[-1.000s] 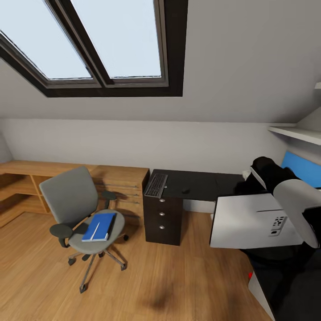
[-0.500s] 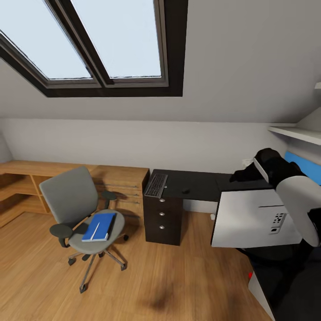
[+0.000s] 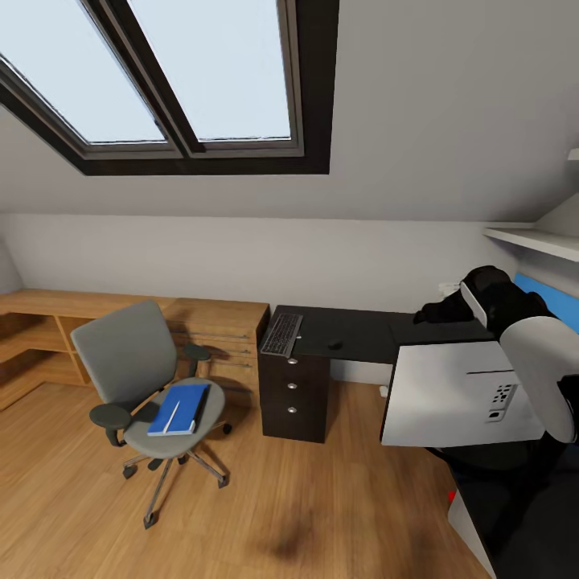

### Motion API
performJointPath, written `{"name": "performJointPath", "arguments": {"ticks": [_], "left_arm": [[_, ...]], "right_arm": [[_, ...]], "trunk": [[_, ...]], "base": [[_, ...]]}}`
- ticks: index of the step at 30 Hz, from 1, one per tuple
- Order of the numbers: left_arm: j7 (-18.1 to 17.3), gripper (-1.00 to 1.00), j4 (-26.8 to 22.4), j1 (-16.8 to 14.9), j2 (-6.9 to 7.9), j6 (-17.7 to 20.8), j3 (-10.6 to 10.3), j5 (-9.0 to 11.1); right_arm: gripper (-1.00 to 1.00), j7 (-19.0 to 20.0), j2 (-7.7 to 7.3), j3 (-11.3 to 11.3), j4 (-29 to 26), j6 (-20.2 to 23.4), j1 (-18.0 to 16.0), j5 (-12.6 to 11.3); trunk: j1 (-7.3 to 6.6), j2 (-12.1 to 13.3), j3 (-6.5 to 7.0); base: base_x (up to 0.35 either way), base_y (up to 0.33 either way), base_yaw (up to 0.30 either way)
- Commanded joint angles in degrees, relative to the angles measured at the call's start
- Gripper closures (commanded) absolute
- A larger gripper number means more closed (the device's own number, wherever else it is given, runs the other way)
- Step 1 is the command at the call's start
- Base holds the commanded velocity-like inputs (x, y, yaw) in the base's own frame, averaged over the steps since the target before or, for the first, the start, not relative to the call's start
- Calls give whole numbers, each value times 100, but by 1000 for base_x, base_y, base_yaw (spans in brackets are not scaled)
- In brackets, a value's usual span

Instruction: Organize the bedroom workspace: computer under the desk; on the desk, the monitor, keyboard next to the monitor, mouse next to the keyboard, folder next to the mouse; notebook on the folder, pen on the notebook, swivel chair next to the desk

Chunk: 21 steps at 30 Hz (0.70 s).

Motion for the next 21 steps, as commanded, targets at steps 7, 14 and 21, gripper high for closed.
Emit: {"name": "performJointPath", "arguments": {"ticks": [7, 14, 21], "left_arm": [[-42, -100, 7, -2, -2, -10, 6, 43], [-42, -100, 7, -2, -1, -11, 6, 43], [-42, -100, 7, -2, 3, -7, 6, 48]], "right_arm": [[-100, 48, -9, 26, -2, 13, -1, 20], [-100, 51, 7, 32, 26, 33, -1, 7], [-100, 52, 21, 34, 45, 49, -1, 5]], "trunk": [[2, -4, -3], [2, -4, -3], [2, -4, -3]], "base": [[12, 8, 0], [134, 103, 0], [98, 62, 0]]}}
